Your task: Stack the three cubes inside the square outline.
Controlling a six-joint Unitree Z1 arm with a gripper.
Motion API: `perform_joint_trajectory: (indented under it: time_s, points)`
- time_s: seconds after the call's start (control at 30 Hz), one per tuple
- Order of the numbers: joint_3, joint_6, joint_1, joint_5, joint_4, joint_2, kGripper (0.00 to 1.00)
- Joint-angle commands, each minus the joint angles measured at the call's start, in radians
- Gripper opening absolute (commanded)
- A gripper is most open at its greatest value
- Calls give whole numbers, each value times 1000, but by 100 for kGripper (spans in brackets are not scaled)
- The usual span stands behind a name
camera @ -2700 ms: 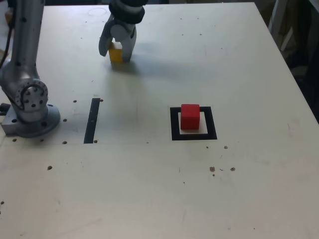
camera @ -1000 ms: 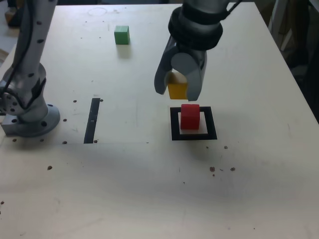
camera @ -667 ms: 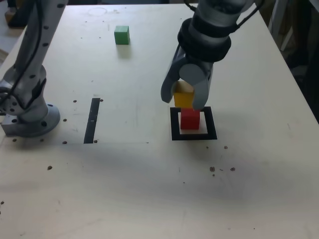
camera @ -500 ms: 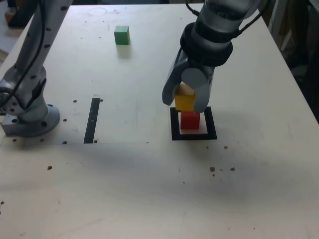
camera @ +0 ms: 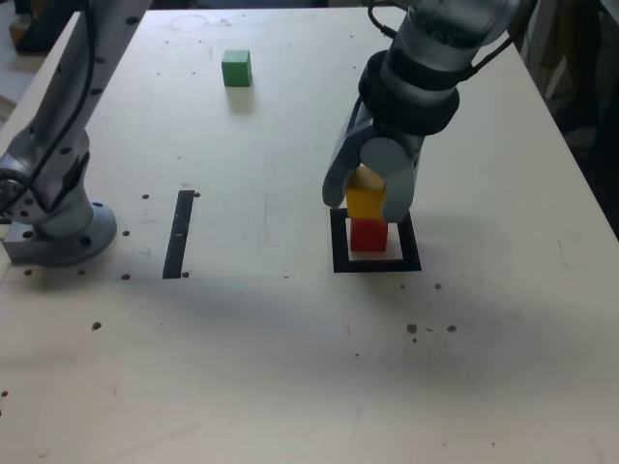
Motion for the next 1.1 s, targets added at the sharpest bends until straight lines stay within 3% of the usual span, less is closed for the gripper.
perform_joint_trajectory:
  time_s: [0.0,0.2,0.27,0.4,0.47,0.8,1.07]
  points:
    - [-4,2,4,3,7,6,33]
    - [-1,5,8,2,4,9,37]
    - [1,11,10,-2,-2,11,51]
    - [10,31,15,-13,-26,16,89]
    - [17,36,17,-17,-35,17,96]
    - [45,36,27,-15,-41,3,98]
    - [81,36,31,58,-19,-114,99]
